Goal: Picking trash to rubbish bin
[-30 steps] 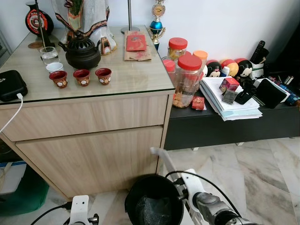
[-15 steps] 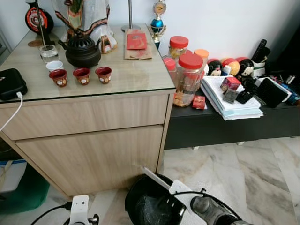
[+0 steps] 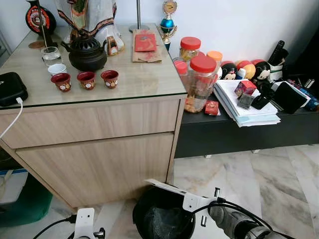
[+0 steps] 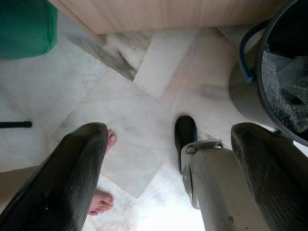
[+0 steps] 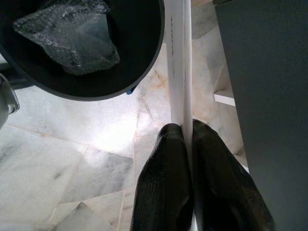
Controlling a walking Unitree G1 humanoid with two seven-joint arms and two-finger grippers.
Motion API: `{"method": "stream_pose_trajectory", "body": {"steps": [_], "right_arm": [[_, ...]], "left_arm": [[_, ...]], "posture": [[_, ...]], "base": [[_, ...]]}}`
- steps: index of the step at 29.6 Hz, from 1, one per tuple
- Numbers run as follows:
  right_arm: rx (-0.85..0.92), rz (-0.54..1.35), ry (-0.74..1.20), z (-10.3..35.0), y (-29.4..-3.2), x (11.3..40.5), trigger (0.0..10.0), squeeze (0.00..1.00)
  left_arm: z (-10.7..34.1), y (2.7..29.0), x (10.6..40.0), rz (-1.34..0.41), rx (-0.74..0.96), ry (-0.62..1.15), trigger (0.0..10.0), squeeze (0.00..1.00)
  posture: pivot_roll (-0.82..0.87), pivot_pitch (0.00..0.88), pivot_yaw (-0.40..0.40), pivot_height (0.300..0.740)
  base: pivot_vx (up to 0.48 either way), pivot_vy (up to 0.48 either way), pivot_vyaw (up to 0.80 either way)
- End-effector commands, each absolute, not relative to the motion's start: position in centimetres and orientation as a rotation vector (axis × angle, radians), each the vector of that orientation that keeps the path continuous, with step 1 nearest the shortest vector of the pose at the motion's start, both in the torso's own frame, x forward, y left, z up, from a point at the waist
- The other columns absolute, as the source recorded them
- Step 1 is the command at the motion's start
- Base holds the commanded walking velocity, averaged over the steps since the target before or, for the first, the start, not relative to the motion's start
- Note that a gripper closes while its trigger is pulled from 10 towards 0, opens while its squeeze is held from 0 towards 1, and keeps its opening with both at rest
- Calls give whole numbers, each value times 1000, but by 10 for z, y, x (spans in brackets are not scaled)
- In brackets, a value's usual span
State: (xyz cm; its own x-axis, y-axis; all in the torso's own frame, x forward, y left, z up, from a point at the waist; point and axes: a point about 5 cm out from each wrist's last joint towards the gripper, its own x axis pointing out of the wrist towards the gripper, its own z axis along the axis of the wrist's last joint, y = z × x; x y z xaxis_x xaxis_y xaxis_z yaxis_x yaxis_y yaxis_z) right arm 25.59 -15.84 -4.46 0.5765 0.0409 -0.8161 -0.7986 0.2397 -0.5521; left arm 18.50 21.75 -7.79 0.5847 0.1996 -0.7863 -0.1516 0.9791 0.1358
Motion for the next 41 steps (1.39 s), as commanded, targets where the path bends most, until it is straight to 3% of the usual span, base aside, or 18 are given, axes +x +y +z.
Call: {"method": "stream_pose_trajectory", "body": {"steps": [1,7,8,9,10,11,12,13,25,26,27,28,34,39,41], "right_arm": [[-1206,660,760,-43,-157,259,10000,0],[-1218,685,764,-45,-155,256,10000,0],[-1218,692,766,-46,-155,255,10000,176],[-1218,692,766,-46,-155,255,10000,176],[-1221,693,766,-46,-155,254,10000,518],[-1217,694,768,-46,-155,254,10000,690],[-1215,694,770,-46,-155,253,10000,690],[-1212,695,771,-47,-155,253,10000,816],[-1207,699,772,-48,-156,251,10000,757],[-1207,700,771,-48,-156,251,10000,525],[-1206,700,771,-48,-155,251,10000,71],[-1203,702,766,-48,-154,252,10000,0],[-1132,687,757,-47,-149,252,10000,0],[-321,370,820,-46,-136,253,10000,0],[-143,255,804,-44,-141,255,10000,0]], "left_arm": [[-79,217,183,205,60,932,10000,0],[-78,219,184,208,65,931,10000,0],[-78,219,183,210,65,931,10000,0],[-78,219,183,210,65,931,10000,0],[-79,220,183,211,64,932,10000,0],[-79,220,183,212,64,933,10000,0],[-79,220,182,212,64,933,10000,0],[-79,219,182,211,64,934,10000,0],[-79,218,183,210,63,934,10000,0],[-79,218,183,210,63,933,10000,0],[-79,218,183,211,63,933,10000,0],[-79,219,183,212,63,932,10000,0],[-79,219,183,213,62,932,10000,0],[-79,219,183,215,71,929,10000,0],[-78,220,183,224,72,919,10000,0]], "posture": [[11,50,-80,740],[13,49,-81,740],[13,49,-81,740],[13,49,-81,740],[13,49,-81,740],[13,49,-81,740],[13,49,-81,740],[12,53,-84,740],[11,54,-84,740],[11,54,-84,740],[11,54,-84,740],[14,55,-85,740],[15,55,-84,740],[16,54,-85,740],[18,55,-85,740]], "base": [[0,0,0],[0,0,0],[0,0,0],[0,0,0],[0,0,0],[0,0,0],[0,0,0],[0,0,0],[0,0,0],[0,0,0],[0,0,0],[0,0,0],[0,0,0],[0,0,0],[0,0,0]]}}
